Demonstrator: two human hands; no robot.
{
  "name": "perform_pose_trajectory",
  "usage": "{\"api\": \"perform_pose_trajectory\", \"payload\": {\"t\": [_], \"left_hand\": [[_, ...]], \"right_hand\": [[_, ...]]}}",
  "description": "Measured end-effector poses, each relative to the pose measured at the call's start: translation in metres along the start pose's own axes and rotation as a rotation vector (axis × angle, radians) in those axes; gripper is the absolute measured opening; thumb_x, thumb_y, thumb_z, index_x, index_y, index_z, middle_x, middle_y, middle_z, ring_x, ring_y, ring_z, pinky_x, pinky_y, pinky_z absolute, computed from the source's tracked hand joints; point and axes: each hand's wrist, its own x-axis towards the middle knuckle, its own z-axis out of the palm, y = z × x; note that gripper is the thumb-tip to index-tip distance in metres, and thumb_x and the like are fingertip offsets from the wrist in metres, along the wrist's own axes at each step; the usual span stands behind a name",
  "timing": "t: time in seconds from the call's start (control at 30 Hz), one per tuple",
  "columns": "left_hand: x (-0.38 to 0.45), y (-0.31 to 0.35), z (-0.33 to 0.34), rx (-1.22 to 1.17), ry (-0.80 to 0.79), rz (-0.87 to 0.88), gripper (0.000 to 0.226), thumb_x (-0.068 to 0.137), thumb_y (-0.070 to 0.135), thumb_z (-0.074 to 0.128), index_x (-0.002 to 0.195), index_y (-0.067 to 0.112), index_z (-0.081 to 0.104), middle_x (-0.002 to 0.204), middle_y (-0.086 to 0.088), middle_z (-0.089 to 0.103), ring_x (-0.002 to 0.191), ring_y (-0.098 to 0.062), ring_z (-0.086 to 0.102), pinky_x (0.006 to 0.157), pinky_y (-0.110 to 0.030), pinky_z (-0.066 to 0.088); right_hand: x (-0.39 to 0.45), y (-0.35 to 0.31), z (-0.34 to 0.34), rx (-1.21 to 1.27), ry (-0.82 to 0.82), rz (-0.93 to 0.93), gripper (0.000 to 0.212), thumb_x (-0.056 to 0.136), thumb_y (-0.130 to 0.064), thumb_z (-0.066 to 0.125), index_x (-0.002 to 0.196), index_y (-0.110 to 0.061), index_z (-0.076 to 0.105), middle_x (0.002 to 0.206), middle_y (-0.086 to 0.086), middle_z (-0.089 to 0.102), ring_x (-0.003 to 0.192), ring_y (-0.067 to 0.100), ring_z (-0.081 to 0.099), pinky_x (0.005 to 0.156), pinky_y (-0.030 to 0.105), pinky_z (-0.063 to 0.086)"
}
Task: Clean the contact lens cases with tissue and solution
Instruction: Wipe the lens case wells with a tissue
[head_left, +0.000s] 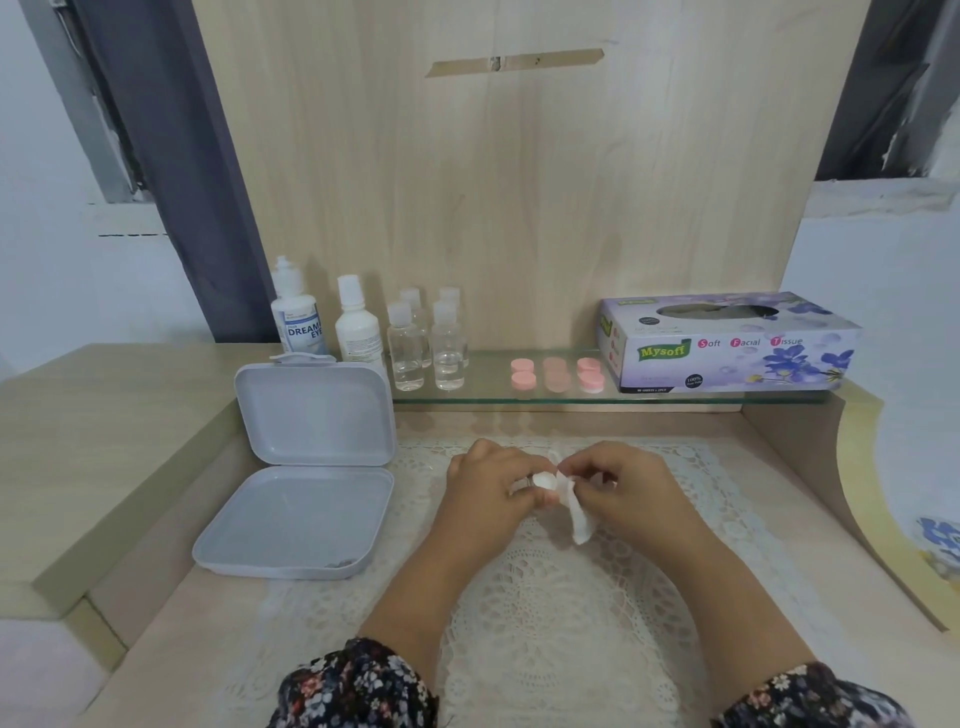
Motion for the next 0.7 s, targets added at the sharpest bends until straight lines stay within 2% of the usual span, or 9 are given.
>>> {"api": "perform_pose_trajectory", "payload": {"t": [0.13, 0.23, 0.33, 0.4, 0.47, 0.57, 0.63, 0.7], "left_hand": [[-0.001, 0.003, 0.002, 0.066, 0.079, 0.015, 0.022, 0.083, 0.031, 0.071, 0.105, 0.032, 0.072, 0.101, 0.021, 0.066, 0.101, 0.0, 0.039, 0.09, -0.02, 0.015], [-0.001, 0.004, 0.004, 0.116, 0.172, 0.049, 0.022, 0.085, 0.025, 0.068, 0.105, 0.032, 0.072, 0.101, 0.02, 0.067, 0.096, -0.003, 0.039, 0.088, -0.025, 0.018], [0.0, 0.005, 0.006, 0.141, 0.181, 0.05, 0.02, 0.083, 0.029, 0.069, 0.103, 0.033, 0.072, 0.098, 0.021, 0.066, 0.096, -0.003, 0.039, 0.088, -0.024, 0.018], [0.0, 0.006, 0.006, 0.118, 0.14, 0.012, 0.02, 0.083, 0.033, 0.07, 0.103, 0.032, 0.072, 0.095, 0.024, 0.062, 0.097, -0.001, 0.038, 0.089, -0.022, 0.015], [0.001, 0.005, 0.006, 0.087, 0.102, -0.038, 0.023, 0.083, 0.037, 0.07, 0.105, 0.033, 0.071, 0.094, 0.027, 0.057, 0.096, 0.004, 0.034, 0.088, -0.02, 0.013], [0.002, 0.002, 0.004, 0.017, 0.097, -0.16, 0.025, 0.082, 0.041, 0.069, 0.106, 0.037, 0.07, 0.102, 0.02, 0.059, 0.105, 0.001, 0.034, 0.09, -0.022, 0.013], [0.003, 0.003, 0.002, 0.024, 0.11, -0.197, 0.027, 0.083, 0.041, 0.068, 0.108, 0.034, 0.07, 0.101, 0.016, 0.062, 0.109, -0.005, 0.039, 0.088, -0.023, 0.014], [0.004, 0.002, 0.0, 0.025, 0.127, -0.213, 0.027, 0.084, 0.039, 0.068, 0.109, 0.032, 0.069, 0.095, 0.017, 0.06, 0.108, -0.005, 0.04, 0.085, -0.022, 0.014]], "right_hand": [[0.001, -0.001, 0.001, 0.075, 0.088, 0.099, 0.031, 0.077, -0.001, 0.063, 0.082, -0.032, 0.064, 0.072, -0.006, 0.063, 0.062, 0.001, 0.055, 0.053, 0.01, 0.043], [0.003, 0.001, 0.007, 0.156, 0.189, 0.235, 0.018, 0.078, -0.007, 0.065, 0.082, -0.024, 0.066, 0.074, 0.001, 0.063, 0.066, 0.012, 0.059, 0.049, 0.018, 0.043], [0.004, 0.001, 0.009, 0.176, 0.199, 0.253, 0.02, 0.081, -0.006, 0.063, 0.089, -0.023, 0.068, 0.077, 0.002, 0.065, 0.069, 0.015, 0.061, 0.05, 0.019, 0.043], [0.003, 0.001, 0.009, 0.123, 0.179, 0.171, 0.026, 0.082, -0.004, 0.063, 0.094, -0.027, 0.067, 0.076, -0.003, 0.064, 0.068, 0.006, 0.058, 0.057, 0.017, 0.043], [0.001, -0.001, 0.008, 0.086, 0.147, 0.061, 0.031, 0.083, -0.002, 0.063, 0.095, -0.031, 0.067, 0.078, -0.009, 0.065, 0.068, -0.003, 0.057, 0.062, 0.009, 0.042], [-0.001, -0.001, 0.007, 0.035, 0.137, -0.07, 0.035, 0.085, -0.003, 0.065, 0.092, -0.037, 0.066, 0.088, -0.015, 0.066, 0.083, -0.011, 0.055, 0.071, 0.001, 0.039], [-0.002, -0.001, 0.007, -0.032, 0.161, -0.133, 0.029, 0.087, -0.006, 0.065, 0.094, -0.035, 0.068, 0.094, -0.02, 0.065, 0.092, -0.011, 0.054, 0.077, 0.001, 0.037], [-0.003, 0.0, 0.006, -0.17, 0.173, -0.206, 0.023, 0.086, -0.009, 0.065, 0.097, -0.029, 0.07, 0.09, -0.028, 0.058, 0.091, -0.007, 0.052, 0.085, 0.008, 0.037]]}}
